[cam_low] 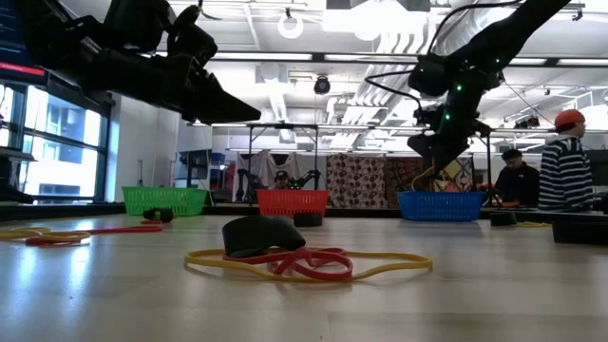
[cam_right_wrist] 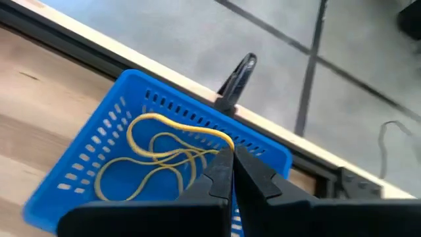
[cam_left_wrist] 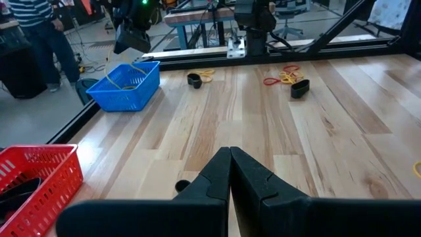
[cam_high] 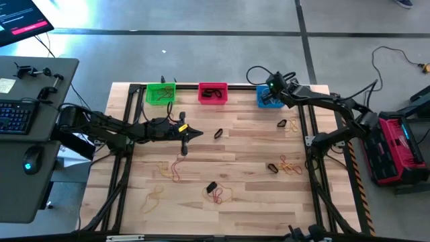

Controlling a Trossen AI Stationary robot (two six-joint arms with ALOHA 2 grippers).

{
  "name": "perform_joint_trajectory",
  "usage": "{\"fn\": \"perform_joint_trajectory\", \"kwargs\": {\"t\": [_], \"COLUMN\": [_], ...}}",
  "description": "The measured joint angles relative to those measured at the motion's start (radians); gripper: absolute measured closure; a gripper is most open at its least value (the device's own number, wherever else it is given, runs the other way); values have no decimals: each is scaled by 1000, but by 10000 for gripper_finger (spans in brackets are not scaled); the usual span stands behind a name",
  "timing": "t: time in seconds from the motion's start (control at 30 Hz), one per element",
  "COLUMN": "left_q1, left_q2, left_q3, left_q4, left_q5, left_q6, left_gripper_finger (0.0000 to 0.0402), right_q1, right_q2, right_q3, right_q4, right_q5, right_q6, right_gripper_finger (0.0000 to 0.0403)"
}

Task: Sort rubber bands into baskets
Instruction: Put the yellow rubber band into the blue bin

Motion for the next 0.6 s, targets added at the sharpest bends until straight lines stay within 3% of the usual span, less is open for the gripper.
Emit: {"fn": "perform_joint_trajectory", "kwargs": {"t": [0.6], "left_q1": [0], "left_q2": [0], "left_q3": [0], "left_q4": [-2], "left_q5": [0], "left_q6": [1], "left_gripper_finger": [401], "right_q1": [-61], "right_q2": [133], "right_q3": [0], "right_q4": [36], "right_q5": [-70], "right_q6": [28], "right_gripper_finger": [403]}}
